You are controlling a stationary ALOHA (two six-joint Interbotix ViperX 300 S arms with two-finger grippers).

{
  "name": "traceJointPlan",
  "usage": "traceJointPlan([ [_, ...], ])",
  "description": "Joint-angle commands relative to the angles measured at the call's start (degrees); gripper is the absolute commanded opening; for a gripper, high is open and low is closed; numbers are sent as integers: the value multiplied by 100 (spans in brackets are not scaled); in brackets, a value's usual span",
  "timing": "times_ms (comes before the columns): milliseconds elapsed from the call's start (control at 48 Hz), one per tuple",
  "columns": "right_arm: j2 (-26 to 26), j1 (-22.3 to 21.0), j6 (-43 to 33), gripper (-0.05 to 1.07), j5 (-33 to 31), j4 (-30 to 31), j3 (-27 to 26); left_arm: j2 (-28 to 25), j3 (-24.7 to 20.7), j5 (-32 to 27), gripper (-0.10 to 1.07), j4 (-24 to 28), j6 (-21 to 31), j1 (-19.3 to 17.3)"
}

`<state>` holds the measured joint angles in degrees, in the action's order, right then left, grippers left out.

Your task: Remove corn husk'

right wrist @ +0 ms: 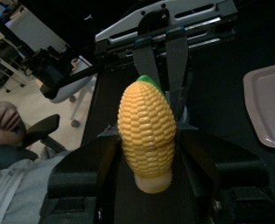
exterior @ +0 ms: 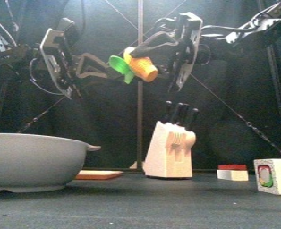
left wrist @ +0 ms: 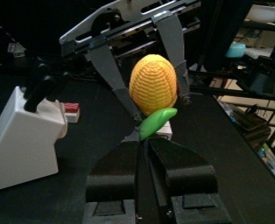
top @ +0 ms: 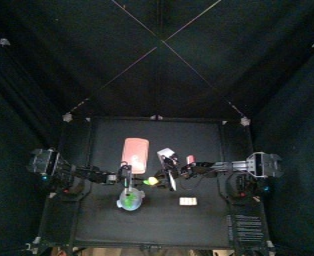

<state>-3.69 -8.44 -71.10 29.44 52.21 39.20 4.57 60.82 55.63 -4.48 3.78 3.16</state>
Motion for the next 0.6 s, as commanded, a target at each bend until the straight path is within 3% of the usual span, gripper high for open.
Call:
traceJointPlan([
  [0, -264, -18, 9, 55, 26, -18, -26, 176, 44, 62, 48, 70, -9, -18],
  [312, -422, -26, 9, 55, 26, -18, 105, 571, 431, 62, 48, 325, -18, -18],
  [583, -413, -26, 9, 55, 26, -18, 114, 659, 510, 0, 48, 466, 0, 26],
])
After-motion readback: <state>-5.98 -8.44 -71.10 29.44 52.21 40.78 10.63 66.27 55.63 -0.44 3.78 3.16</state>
